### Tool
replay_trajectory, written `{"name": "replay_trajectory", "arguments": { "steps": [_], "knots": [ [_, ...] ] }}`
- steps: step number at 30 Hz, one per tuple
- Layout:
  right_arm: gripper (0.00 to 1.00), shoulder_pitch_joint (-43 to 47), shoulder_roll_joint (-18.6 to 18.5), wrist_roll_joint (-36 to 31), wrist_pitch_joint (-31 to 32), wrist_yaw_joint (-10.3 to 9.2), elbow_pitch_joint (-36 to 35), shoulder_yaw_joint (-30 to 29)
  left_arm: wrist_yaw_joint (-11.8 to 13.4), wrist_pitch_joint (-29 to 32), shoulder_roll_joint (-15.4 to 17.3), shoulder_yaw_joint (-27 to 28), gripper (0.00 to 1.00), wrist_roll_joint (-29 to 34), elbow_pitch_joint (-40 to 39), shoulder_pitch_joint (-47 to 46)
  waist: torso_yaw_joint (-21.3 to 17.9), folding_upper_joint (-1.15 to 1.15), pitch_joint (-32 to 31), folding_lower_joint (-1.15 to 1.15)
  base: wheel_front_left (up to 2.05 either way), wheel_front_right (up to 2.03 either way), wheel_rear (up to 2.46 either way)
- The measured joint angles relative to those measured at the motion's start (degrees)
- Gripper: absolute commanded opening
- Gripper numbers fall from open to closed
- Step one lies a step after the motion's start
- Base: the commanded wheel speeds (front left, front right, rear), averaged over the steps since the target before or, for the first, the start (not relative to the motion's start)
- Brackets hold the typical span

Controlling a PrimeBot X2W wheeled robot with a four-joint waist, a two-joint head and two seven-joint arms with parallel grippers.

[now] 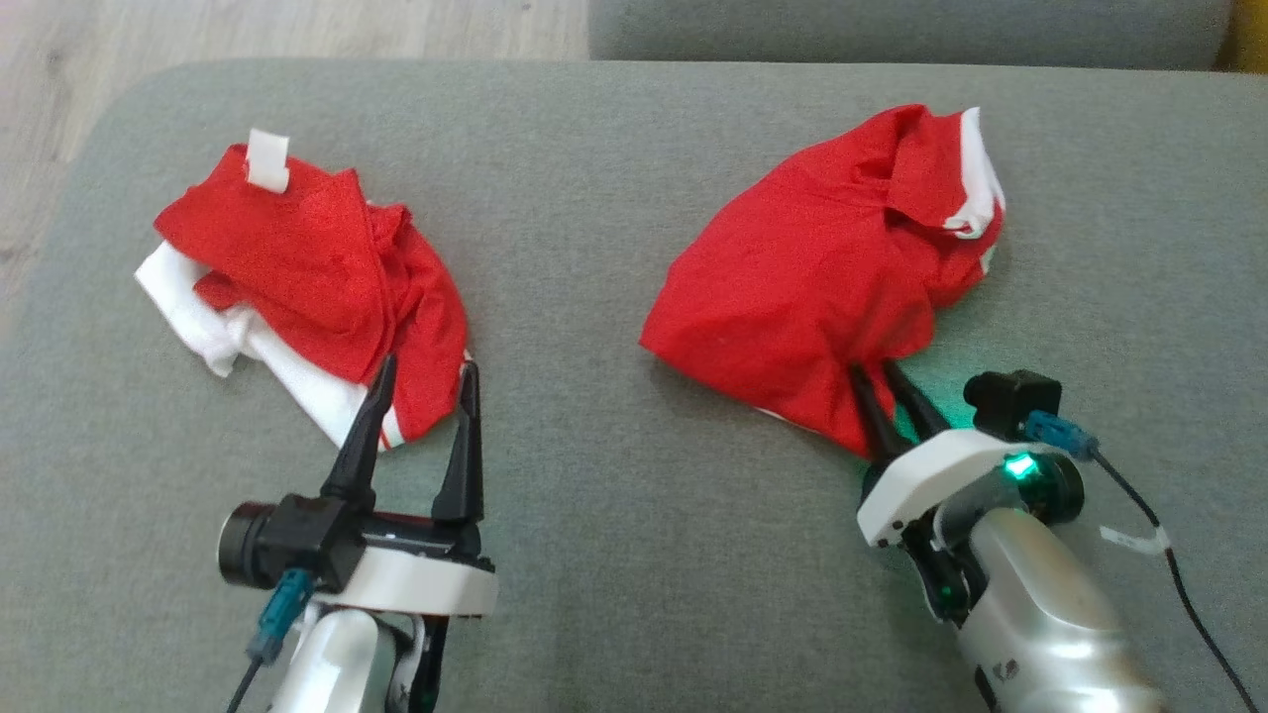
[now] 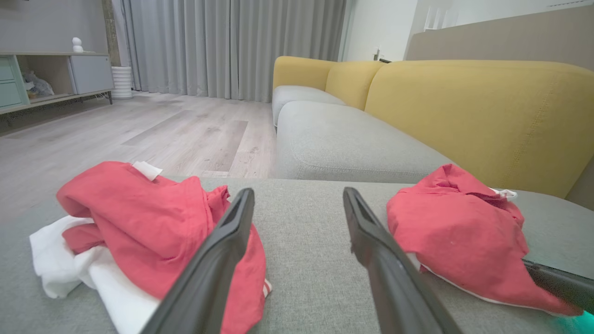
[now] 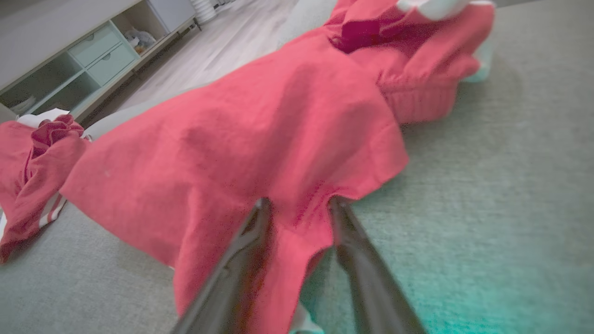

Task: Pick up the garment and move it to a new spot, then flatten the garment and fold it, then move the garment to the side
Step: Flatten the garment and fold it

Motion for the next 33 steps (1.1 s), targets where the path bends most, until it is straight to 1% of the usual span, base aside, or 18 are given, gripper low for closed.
{"name": "replay_trajectory", "arguments": {
  "steps": [3,5,9,11,12,13,14,16,17,18,20,23,25,27,28,31,33],
  "knots": [
    [0.00,0.0,0.0,-0.5,-2.0,0.00,1.8,-0.4,0.0,0.0,0.0,0.5,1.00,0.5,0.3,0.2,-1.0,0.00,-0.6,0.00,0.00,0.00,0.00],
    [0.00,0.0,0.0,-2.7,-3.0,0.00,2.6,-2.6,-0.2,0.0,-0.1,0.6,1.00,0.9,0.3,0.4,-1.9,0.00,-1.2,0.00,0.00,0.00,0.00],
    [0.00,0.2,-0.1,-8.3,-4.0,0.00,2.4,-11.1,-0.3,0.0,-0.3,1.2,1.00,1.0,0.3,1.2,-4.2,0.00,-2.4,0.00,0.00,0.00,0.00],
    [0.00,1.0,-1.2,-11.6,-4.1,0.00,1.1,-15.3,-0.4,0.0,-0.3,1.5,1.00,1.4,0.2,1.6,-5.4,0.00,-3.1,0.00,0.00,0.00,0.00],
    [0.00,1.0,-1.2,-11.6,-4.1,0.00,1.1,-15.3,-0.4,0.0,-0.3,1.5,1.00,1.4,0.2,1.6,-5.4,0.00,-3.1,0.00,0.00,0.00,0.00],
    [0.00,2.2,-2.7,-14.5,-3.8,0.00,-0.4,-20.0,-0.5,0.0,-0.4,1.5,1.00,1.4,0.2,2.0,-6.5,0.00,-3.8,0.00,0.00,0.00,0.00],
    [0.00,2.2,-2.7,-14.5,-3.8,0.00,-0.4,-20.0,-0.5,0.0,-0.4,1.5,1.00,1.4,0.2,2.0,-6.5,0.00,-3.8,0.00,0.00,0.00,0.00],
    [0.00,3.5,-3.9,-16.5,-2.1,0.00,-2.3,-24.7,-0.5,0.0,-0.5,1.4,1.00,1.4,0.2,2.2,-7.5,0.00,-4.3,-0.01,0.00,0.00,0.00],
    [0.00,5.0,-4.4,-18.6,-0.4,0.00,-4.4,-28.5,-0.5,0.0,-0.5,1.3,1.00,1.4,0.2,2.2,-8.1,0.00,-4.8,-0.01,0.00,0.00,0.00],
    [0.00,5.0,-4.4,-18.6,-0.4,0.00,-4.4,-28.5,-0.5,0.0,-0.5,1.3,1.00,1.4,0.2,2.2,-8.1,0.00,-4.8,-0.01,0.00,0.00,0.00],
    [0.00,6.3,-3.8,-19.9,0.7,0.00,-7.3,-30.5,-0.5,0.0,-0.6,1.3,1.00,1.4,0.2,2.2,-8.5,0.00,-5.0,-0.01,0.00,0.00,0.00],
    [0.00,7.5,-1.4,-20.7,1.3,0.00,-12.1,-30.3,-0.5,0.0,-0.7,1.2,1.00,1.4,0.2,2.2,-8.6,0.00,-4.9,-0.01,0.00,0.00,0.00],
    [0.00,8.1,-0.2,-20.6,1.3,0.00,-15.0,-28.8,-0.5,0.0,-0.7,1.2,1.00,1.4,0.2,2.2,-8.5,0.00,-4.9,-0.01,0.00,0.00,0.00],
    [0.00,9.0,0.1,-20.1,0.5,0.00,-18.0,-27.1,-0.4,0.0,-0.7,1.2,1.00,1.4,0.2,2.2,-8.3,0.00,-4.9,-0.01,0.00,0.00,0.00],
    [0.00,10.1,0.1,-19.1,-0.7,0.00,-20.9,-25.0,-0.4,0.0,-0.7,1.2,1.00,1.4,0.1,2.2,-8.1,0.00,-5.0,-0.01,0.00,0.00,0.00],
    [0.00,12.3,0.1,-16.3,-2.2,0.00,-24.8,-20.8,-0.4,0.0,-0.8,1.3,1.00,1.4,0.0,2.2,-7.8,0.00,-5.4,-0.01,0.00,0.00,0.00],
    [0.00,14.2,0.3,-15.8,-3.1,0.00,-27.3,-18.5,-0.4,0.0,-0.8,1.3,1.00,1.4,0.0,2.2,-7.7,0.00,-5.8,0.00,0.00,0.00,0.00]
  ]
}}
